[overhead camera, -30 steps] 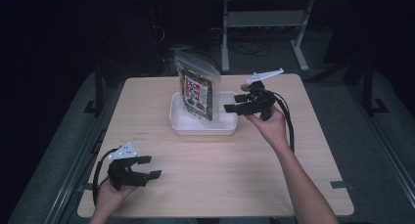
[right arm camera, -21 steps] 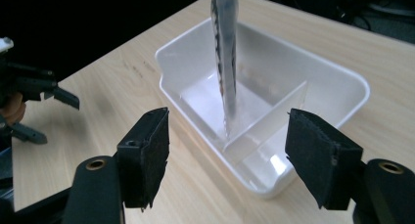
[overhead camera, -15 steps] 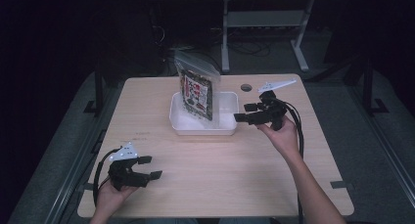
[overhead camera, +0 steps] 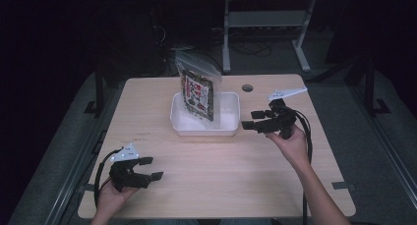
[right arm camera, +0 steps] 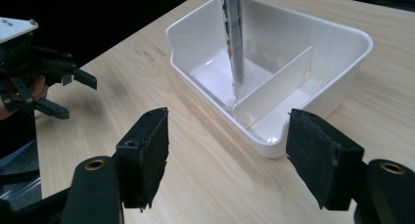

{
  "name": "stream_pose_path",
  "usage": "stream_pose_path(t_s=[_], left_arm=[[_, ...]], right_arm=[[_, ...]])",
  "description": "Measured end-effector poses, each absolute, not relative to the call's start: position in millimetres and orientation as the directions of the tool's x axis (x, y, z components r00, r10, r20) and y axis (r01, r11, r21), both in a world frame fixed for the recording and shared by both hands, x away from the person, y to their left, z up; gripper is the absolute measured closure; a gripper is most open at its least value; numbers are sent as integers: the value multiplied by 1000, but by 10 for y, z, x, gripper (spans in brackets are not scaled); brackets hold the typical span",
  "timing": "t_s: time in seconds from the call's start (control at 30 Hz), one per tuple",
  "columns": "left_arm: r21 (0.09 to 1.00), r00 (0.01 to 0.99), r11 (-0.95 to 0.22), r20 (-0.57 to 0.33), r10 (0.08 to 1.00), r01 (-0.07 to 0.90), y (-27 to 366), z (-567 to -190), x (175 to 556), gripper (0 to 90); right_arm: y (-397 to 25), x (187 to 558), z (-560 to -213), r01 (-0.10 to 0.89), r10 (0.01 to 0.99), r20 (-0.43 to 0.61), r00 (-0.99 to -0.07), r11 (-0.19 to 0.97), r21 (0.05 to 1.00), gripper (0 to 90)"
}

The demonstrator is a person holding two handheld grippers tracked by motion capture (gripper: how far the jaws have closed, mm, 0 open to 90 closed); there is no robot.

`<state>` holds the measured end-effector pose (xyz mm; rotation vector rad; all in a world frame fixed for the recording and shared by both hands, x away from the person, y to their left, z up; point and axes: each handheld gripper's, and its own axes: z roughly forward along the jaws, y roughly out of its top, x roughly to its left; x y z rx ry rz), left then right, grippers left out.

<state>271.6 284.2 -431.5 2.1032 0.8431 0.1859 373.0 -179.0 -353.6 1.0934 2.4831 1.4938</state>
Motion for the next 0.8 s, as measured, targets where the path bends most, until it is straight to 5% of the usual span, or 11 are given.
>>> stream_pose_path(t_s=[0.8], left_arm=[[752,767,-431,-150,624,498,2808,-4324,2721,257]], right_arm=[[-2090,3450,-3711,579,579,343,-739,286,764,305]])
